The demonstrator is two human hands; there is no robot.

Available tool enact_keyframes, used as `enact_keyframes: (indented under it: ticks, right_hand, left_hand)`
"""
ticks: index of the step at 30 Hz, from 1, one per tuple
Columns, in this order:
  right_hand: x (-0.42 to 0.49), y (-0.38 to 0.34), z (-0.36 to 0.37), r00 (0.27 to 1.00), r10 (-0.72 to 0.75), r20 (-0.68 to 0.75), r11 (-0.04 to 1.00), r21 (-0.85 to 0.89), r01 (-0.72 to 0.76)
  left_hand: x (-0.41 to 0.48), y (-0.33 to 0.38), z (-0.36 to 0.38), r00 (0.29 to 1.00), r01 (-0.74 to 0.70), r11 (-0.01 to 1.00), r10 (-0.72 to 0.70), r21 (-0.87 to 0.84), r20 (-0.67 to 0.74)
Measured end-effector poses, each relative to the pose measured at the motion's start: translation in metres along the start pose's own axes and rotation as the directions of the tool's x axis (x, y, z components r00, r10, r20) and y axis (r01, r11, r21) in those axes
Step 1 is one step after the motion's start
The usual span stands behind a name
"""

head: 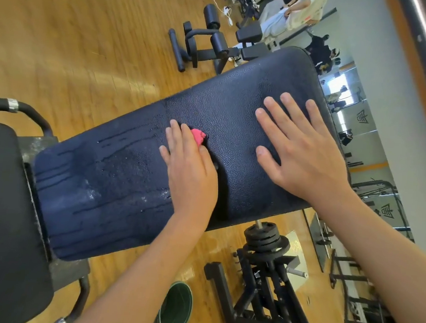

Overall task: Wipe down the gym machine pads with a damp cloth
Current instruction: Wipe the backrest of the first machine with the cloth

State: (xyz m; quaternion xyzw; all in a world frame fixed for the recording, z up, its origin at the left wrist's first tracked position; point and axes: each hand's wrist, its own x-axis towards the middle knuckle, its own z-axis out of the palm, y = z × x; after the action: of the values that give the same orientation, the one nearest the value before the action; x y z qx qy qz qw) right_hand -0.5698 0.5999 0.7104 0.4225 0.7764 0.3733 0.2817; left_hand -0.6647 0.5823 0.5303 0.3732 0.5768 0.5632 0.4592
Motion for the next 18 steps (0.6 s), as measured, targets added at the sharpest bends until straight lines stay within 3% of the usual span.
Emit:
enact_keyframes:
  ticks: [10,18]
  right_hand:
    - [0.0,0.0,0.0,1.0,0.0,0.016,1.0,0.005,0.0]
    - [-0.001,0.0,0.001,1.0,-0.004,-0.015,1.0,0.016,0.004]
  left_hand:
    - [0.047,0.006,-0.002,0.999,-0.017,0.998,0.018,0.053,-0.031]
    - [0.001,-0.005,-0.003,0.996,-0.081,0.996,0.079,0.045,0.049]
